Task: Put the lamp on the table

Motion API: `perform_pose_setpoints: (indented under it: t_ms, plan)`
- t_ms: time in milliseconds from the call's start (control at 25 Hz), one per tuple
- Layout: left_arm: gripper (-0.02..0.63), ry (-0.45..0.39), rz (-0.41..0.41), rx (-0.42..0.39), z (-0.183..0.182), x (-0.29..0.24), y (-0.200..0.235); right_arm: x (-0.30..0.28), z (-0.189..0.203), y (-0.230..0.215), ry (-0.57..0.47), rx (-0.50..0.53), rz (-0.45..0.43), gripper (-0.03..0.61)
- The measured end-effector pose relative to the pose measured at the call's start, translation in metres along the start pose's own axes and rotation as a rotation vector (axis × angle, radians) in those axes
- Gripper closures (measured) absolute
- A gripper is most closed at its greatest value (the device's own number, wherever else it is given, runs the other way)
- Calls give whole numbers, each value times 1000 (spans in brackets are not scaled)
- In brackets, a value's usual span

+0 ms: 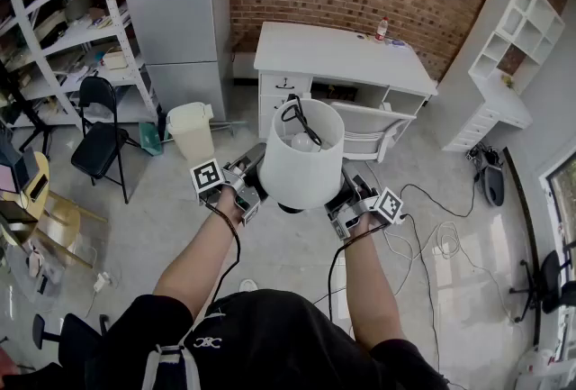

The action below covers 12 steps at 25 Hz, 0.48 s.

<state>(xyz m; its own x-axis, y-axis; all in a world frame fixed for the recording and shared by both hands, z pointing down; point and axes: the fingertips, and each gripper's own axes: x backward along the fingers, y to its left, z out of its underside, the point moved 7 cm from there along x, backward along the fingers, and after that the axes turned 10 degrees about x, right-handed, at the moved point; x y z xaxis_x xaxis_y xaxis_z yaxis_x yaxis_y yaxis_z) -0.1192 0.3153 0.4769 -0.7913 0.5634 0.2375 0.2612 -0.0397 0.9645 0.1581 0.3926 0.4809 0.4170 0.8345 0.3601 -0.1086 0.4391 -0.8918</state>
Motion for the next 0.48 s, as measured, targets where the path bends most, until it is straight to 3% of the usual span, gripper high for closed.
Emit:
perform_pose_setpoints:
  t_ms: [480]
  plan:
    - [408, 18, 9, -10, -2, 7, 3, 3, 8, 3, -5, -9, 7, 433]
